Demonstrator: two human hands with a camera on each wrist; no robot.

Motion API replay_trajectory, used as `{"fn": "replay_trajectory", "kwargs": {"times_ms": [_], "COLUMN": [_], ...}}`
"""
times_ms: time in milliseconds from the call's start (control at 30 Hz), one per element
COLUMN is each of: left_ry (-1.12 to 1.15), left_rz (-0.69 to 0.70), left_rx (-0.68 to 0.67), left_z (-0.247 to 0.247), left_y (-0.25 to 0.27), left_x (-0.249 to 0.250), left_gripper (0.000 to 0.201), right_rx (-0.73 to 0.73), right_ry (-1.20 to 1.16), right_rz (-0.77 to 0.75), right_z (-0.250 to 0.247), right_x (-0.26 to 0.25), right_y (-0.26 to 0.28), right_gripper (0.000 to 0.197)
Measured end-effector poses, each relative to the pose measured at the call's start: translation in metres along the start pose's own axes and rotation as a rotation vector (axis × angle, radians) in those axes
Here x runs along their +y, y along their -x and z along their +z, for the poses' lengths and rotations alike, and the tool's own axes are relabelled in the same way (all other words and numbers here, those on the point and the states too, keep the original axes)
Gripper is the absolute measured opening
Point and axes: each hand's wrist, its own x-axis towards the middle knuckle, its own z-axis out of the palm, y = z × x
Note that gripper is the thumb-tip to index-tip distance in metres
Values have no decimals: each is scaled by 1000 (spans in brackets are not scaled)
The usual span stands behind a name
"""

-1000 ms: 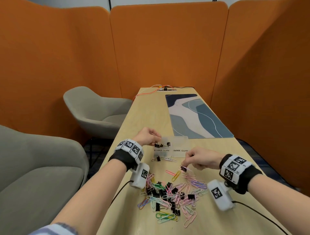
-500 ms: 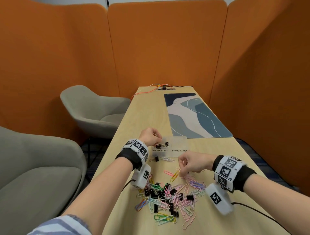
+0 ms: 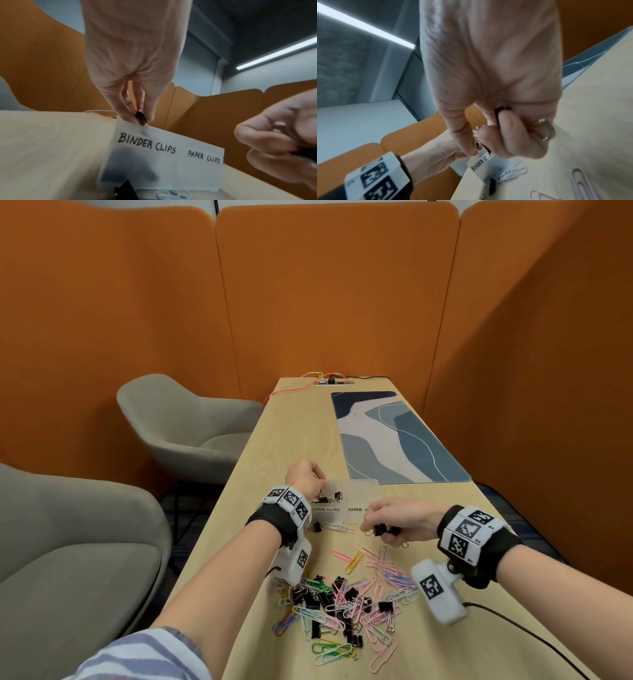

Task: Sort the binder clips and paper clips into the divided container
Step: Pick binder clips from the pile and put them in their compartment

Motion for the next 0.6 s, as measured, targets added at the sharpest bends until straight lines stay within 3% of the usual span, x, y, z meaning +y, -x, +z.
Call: {"fn": "replay_trajectory", "kwargs": {"times_ms": [100,233,433,600], "left_ry": [-46,-131,-170,-268], "left_rz": [33,131,172,193], "left_rx": [-46,-50,72,-96], "left_z": [1,-8,-37,-49], "left_y": [2,9,29,47], "left_x": [-2,-5,-24,-46], "left_gripper": [4,21,17,15], "right_rx": [26,43,242,322], "right_ry": [-97,-223,-285,-150], "right_rz": [78,70,-41,-42], "right_z": [1,0,11,26], "right_x": [-4,-23,-68,-82], "right_y": [-3,-16,-59,-80], "right_gripper": [13,5,21,8]}}
